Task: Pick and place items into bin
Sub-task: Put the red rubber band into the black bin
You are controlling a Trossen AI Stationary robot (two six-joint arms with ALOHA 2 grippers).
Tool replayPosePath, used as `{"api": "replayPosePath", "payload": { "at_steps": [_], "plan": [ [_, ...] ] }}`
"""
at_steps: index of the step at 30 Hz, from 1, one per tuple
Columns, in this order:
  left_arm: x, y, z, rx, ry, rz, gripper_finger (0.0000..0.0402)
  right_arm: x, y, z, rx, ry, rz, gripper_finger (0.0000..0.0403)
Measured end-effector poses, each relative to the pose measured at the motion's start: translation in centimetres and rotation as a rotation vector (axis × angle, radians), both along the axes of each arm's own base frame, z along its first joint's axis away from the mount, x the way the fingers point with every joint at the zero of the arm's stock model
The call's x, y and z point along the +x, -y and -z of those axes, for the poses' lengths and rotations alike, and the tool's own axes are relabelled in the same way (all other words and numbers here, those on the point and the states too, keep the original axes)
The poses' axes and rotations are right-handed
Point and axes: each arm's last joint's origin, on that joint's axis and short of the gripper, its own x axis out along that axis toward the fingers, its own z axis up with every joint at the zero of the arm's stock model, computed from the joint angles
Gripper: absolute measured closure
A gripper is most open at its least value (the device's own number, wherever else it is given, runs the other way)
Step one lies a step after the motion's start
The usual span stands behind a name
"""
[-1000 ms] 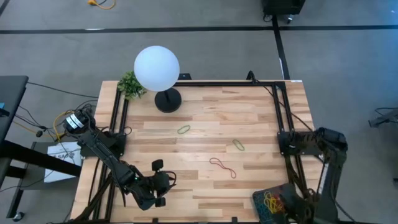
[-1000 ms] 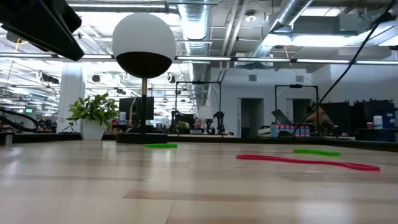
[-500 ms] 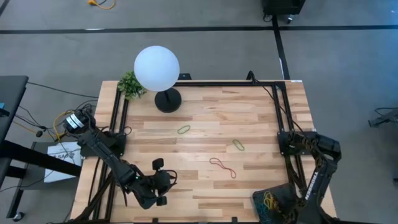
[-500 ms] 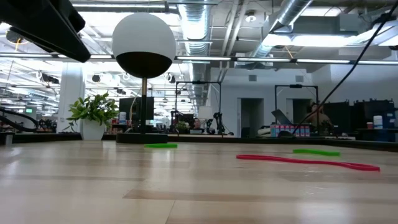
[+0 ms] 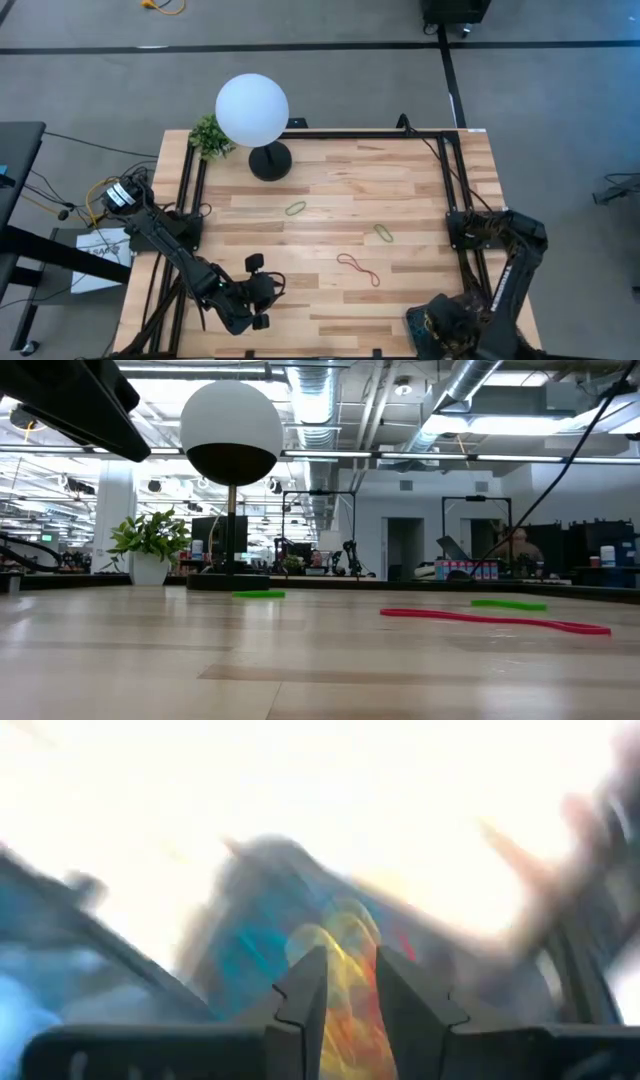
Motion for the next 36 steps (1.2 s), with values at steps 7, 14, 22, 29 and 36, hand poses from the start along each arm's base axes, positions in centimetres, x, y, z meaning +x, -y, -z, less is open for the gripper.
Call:
{"api": "replayPosePath", "payload": {
  "at_steps": [7, 14, 22, 29, 36],
  "plan": [
    [0.1, -0.1, 0.0, 0.000, 0.000, -0.003, 0.0312, 1.5, 1.2, -1.9, -0.224, 0.435, -0.237, 0.0322],
    [0.1, -0.1, 0.0, -0.001, 0.001, -0.004, 0.0312, 6.1, 4.5, 0.4, -0.329, 0.334, -0.255, 0.0322],
    [0.1, -0.1, 0.0, -0.005, -0.002, -0.001, 0.0312, 12.6, 8.6, 6.0, -0.086, 0.145, -0.478, 0.0322],
    [0.1, -0.1, 0.0, 0.000, -0.004, 0.003, 0.0312, 15.4, 13.7, 7.8, -0.029, 0.053, -0.491, 0.0322],
    [-0.1, -0.2, 0.2, 0.020, -0.025, 0.002, 0.0312, 16.5, 16.8, 9.9, 0.085, 0.018, -0.542, 0.0322]
  ]
}}
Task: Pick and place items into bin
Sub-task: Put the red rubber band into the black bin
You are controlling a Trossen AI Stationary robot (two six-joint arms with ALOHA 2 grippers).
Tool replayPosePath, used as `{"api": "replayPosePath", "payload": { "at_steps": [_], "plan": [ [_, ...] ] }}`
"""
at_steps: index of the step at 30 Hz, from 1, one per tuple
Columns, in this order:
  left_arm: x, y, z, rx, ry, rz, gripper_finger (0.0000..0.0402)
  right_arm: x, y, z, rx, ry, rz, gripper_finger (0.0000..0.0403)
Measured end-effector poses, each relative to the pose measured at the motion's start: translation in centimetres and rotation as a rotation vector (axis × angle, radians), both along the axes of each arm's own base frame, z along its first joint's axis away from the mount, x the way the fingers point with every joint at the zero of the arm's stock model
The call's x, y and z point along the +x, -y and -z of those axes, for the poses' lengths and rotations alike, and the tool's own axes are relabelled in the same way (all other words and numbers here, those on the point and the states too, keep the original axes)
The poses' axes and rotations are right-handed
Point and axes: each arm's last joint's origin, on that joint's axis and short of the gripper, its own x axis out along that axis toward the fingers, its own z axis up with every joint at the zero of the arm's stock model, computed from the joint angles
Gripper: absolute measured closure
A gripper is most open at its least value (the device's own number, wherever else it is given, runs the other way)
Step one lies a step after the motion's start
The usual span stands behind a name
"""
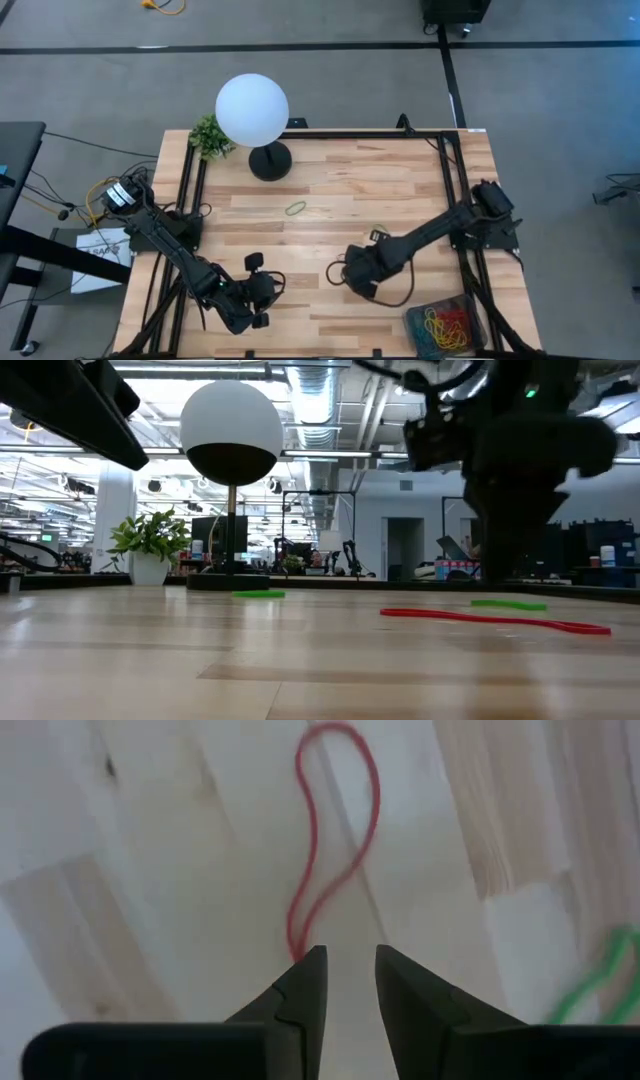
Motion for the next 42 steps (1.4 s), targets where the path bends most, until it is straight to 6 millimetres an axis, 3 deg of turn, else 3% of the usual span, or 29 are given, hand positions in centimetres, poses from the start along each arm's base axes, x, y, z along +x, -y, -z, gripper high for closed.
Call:
{"api": "replayPosePath", "payload": {
  "at_steps": [8, 18, 26, 30, 37, 42],
  "plan": [
    [-0.1, -0.1, 0.1, 0.015, -0.016, 0.000, 0.0312, 0.5, 0.3, 1.4, 0.066, 0.071, -0.083, 0.0322],
    [-0.1, -0.1, 0.1, 0.014, -0.015, -0.001, 0.0312, -0.5, 1.1, 3.0, 0.074, 0.059, 0.026, 0.0322],
    [-0.1, -0.1, 0.1, 0.012, -0.015, -0.003, 0.0312, -0.8, 1.1, 3.1, 0.065, 0.032, 0.037, 0.0322],
    [-0.1, -0.1, 0.1, 0.013, -0.015, -0.003, 0.0312, -1.4, 1.4, 2.5, 0.059, 0.008, 0.045, 0.0322],
    [-0.1, -0.1, 0.1, 0.013, -0.015, -0.003, 0.0312, -1.7, 1.4, -0.6, 0.104, 0.119, 0.037, 0.0322],
    [-0.1, -0.1, 0.1, 0.012, -0.015, -0.003, 0.0312, -1.4, 0.6, -0.5, 0.140, 0.155, 0.016, 0.0322]
  ]
}}
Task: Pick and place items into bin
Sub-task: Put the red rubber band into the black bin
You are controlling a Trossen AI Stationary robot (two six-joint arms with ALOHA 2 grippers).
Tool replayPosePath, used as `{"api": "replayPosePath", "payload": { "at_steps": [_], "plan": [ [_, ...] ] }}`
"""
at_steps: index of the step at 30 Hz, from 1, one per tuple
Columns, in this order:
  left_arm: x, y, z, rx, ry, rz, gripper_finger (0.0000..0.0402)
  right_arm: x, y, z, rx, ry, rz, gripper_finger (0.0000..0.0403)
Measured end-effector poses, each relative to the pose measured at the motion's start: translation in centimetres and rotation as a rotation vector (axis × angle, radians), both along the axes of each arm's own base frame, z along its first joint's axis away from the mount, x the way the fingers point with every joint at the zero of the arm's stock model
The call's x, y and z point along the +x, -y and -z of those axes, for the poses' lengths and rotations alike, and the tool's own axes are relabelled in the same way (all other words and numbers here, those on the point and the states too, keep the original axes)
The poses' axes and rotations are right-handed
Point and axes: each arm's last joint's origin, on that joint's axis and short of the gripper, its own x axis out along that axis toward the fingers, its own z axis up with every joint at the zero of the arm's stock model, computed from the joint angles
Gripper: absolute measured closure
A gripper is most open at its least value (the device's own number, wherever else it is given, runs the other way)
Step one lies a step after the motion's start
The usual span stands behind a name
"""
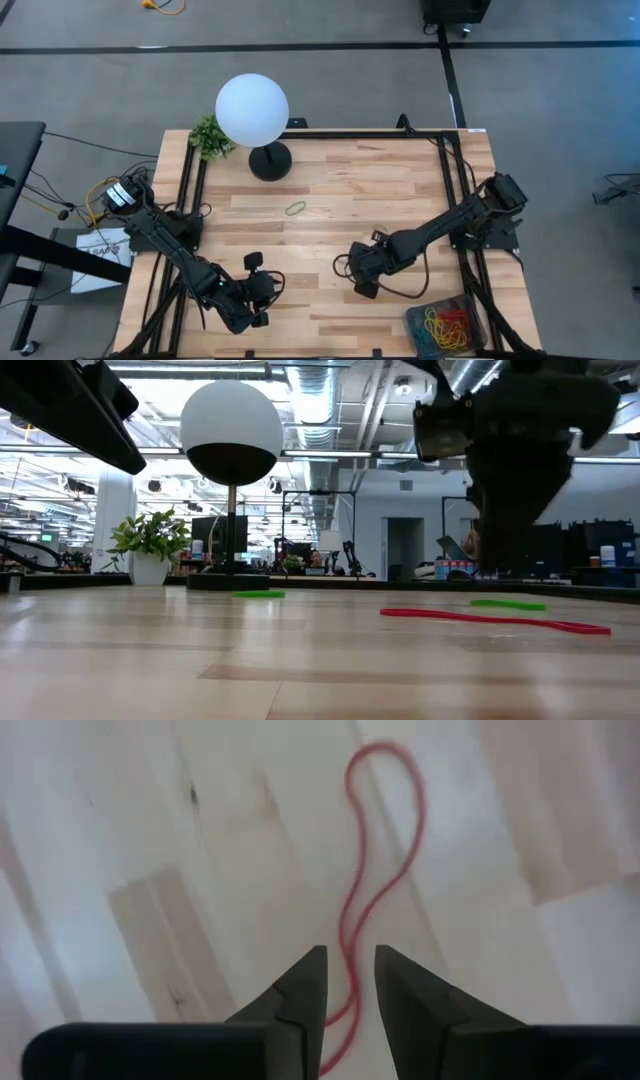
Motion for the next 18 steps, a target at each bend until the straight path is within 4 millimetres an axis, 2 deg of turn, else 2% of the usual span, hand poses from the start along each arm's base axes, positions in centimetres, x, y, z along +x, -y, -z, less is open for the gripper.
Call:
{"api": "replayPosePath", "payload": {
  "at_steps": [6, 10, 18],
  "plan": [
    [0.0, 0.0, 0.0, -0.003, 0.001, -0.003, 0.0312, 0.1, -1.1, 3.2, -0.032, -0.093, -0.031, 0.0322],
    [0.0, 0.0, 0.0, -0.003, 0.000, -0.004, 0.0312, 0.3, -1.4, 4.3, -0.048, -0.123, -0.036, 0.0322],
    [0.0, 0.0, 0.0, -0.002, 0.000, -0.003, 0.0312, 0.8, -0.4, 4.8, -0.063, -0.132, -0.002, 0.0324]
  ]
}}
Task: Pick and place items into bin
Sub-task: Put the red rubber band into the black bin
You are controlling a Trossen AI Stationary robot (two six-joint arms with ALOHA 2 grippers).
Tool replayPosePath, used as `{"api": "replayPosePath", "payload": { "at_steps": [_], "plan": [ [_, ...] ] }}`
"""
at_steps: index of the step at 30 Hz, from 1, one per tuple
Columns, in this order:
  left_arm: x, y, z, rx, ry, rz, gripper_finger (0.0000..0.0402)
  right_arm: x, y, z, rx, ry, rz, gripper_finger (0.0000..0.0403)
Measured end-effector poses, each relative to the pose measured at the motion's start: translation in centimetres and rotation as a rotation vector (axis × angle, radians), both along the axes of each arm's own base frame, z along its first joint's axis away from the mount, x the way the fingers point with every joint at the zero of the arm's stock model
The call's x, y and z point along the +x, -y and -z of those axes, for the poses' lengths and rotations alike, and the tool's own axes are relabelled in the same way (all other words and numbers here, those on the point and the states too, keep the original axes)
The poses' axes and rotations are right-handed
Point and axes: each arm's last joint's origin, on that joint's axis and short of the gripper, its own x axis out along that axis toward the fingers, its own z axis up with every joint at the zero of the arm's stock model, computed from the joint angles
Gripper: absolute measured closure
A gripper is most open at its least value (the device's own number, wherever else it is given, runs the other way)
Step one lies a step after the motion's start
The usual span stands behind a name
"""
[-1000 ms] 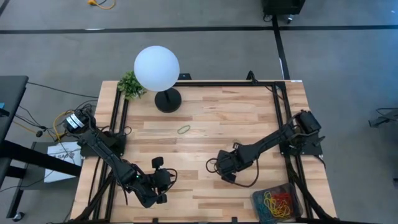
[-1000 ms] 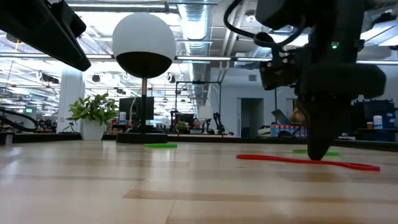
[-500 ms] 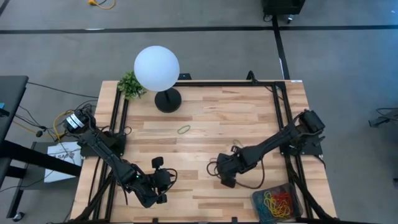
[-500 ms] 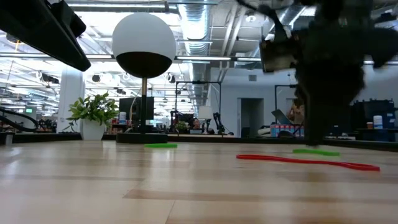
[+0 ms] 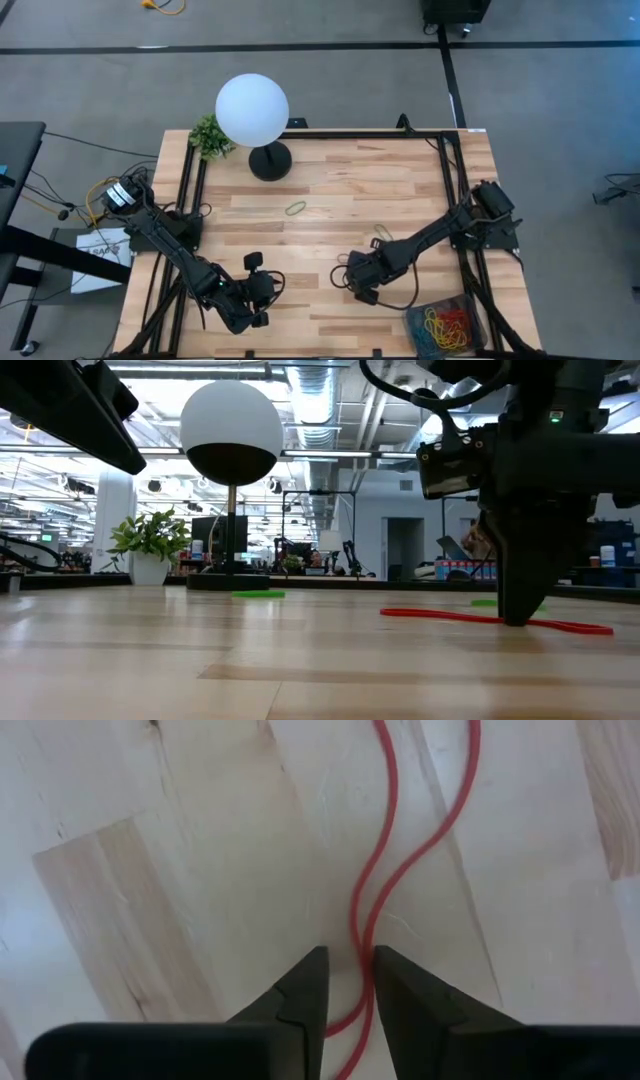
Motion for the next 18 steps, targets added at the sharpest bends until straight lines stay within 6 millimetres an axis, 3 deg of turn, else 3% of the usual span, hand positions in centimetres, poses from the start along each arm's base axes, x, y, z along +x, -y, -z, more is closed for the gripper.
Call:
{"api": "replayPosePath", "payload": {
  "at_steps": [6, 11, 18],
  "plan": [
    [0.00, 0.00, 0.00, 0.000, 0.000, 0.000, 0.0312, 0.39, 0.60, 0.05, 0.010, 0.016, 0.033, 0.0346],
    [0.00, 0.00, 0.00, 0.000, 0.000, 0.001, 0.0312, 0.39, 0.80, 0.06, -0.016, 0.027, 0.096, 0.0394],
    [0.00, 0.00, 0.00, 0.001, 0.000, 0.001, 0.0312, 0.47, 0.60, -0.59, -0.031, 0.031, 0.120, 0.0400]
  ]
}}
